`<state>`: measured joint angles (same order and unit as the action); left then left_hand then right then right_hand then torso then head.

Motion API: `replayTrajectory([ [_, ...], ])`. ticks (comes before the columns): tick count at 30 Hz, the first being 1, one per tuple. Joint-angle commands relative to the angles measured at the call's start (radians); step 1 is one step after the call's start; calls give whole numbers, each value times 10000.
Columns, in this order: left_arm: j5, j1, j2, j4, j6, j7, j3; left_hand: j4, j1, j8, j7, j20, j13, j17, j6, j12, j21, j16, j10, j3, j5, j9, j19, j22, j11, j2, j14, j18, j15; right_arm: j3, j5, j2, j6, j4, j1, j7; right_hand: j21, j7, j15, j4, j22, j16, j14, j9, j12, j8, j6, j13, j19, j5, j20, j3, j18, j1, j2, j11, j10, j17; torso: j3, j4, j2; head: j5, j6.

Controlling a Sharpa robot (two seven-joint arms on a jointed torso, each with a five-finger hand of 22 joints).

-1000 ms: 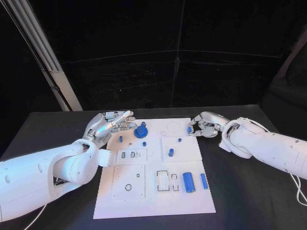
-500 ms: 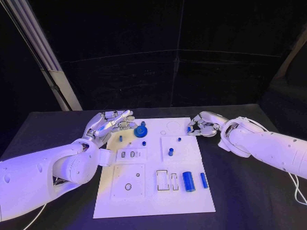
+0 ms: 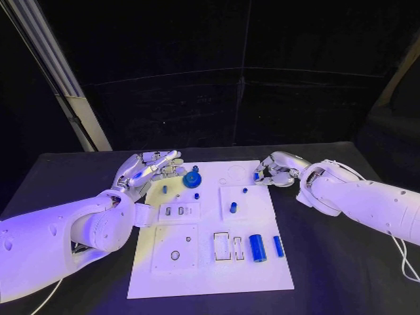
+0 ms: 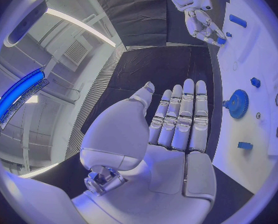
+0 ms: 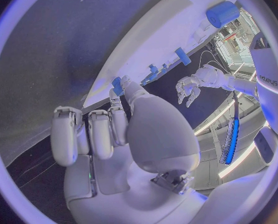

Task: Assemble the parts on the task board

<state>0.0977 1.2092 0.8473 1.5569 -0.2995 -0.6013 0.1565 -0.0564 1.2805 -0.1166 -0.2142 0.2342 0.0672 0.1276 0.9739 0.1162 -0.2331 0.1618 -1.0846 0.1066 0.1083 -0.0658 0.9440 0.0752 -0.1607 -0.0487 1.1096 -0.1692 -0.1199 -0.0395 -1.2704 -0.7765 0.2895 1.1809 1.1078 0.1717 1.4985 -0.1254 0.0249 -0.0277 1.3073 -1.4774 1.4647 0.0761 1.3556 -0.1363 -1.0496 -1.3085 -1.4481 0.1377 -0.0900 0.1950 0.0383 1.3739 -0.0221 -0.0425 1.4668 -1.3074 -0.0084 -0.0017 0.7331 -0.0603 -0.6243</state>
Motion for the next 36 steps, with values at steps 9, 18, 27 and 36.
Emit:
replayTrajectory([
  [9, 195, 21, 73, 31, 86, -23, -10, 56, 81, 77, -47, -5, -12, 13, 34, -26, 57, -68, -29, 0, -37, 10, 63, -16, -15, -28, 43, -155, -5, -224, 154, -295, 1083, 2039, 43, -1216, 35, 54, 87, 78, 770, -35, 715, 6, 55, 0, -156, -916, -30, 188, 102, 162, 36, 16, -128, 75, -1, -1002, -63, 47, -82, 11, 9],
  [18, 455, 42, 115, 61, 101, -4, -11, 56, 81, 77, -47, -5, -12, 13, 34, -26, 57, -68, -29, 0, -37, 10, 63, -16, -15, -28, 43, -155, -5, -269, -235, 492, 781, 2566, 55, -2255, 14, 50, 92, 106, 716, -4, 704, 2, 12, 12, -171, -885, 4, 254, 111, 225, 49, -2, -154, 75, -20, -951, -129, 141, -149, 168, -173],
  [27, 517, 79, 98, -68, 116, -26, -12, 66, 83, 82, -44, -5, -12, 15, 35, -33, 61, -74, -32, 6, -37, 10, 66, -19, -13, -26, 47, -155, -5, -128, -1224, 1537, 133, 2593, 22, -3067, 5, 48, 93, 129, 696, 23, 694, -5, -21, 33, -162, -862, 16, 299, 114, 277, 53, -12, -177, 75, -34, -905, -150, 155, -173, 406, -349],
  [36, 530, 116, 60, -206, 117, -50, -13, 66, 83, 82, -44, -5, -12, 15, 35, -33, 61, -74, -32, 6, -37, 10, 66, -19, -13, -26, 47, -155, -5, -2, -1928, 2216, -128, 2435, -241, -3388, -8, 33, 89, 117, 661, 42, 688, -13, -55, 56, -149, -838, 38, 304, 115, 287, 60, -85, -162, 64, -51, -874, -129, 139, -159, 598, -481],
])
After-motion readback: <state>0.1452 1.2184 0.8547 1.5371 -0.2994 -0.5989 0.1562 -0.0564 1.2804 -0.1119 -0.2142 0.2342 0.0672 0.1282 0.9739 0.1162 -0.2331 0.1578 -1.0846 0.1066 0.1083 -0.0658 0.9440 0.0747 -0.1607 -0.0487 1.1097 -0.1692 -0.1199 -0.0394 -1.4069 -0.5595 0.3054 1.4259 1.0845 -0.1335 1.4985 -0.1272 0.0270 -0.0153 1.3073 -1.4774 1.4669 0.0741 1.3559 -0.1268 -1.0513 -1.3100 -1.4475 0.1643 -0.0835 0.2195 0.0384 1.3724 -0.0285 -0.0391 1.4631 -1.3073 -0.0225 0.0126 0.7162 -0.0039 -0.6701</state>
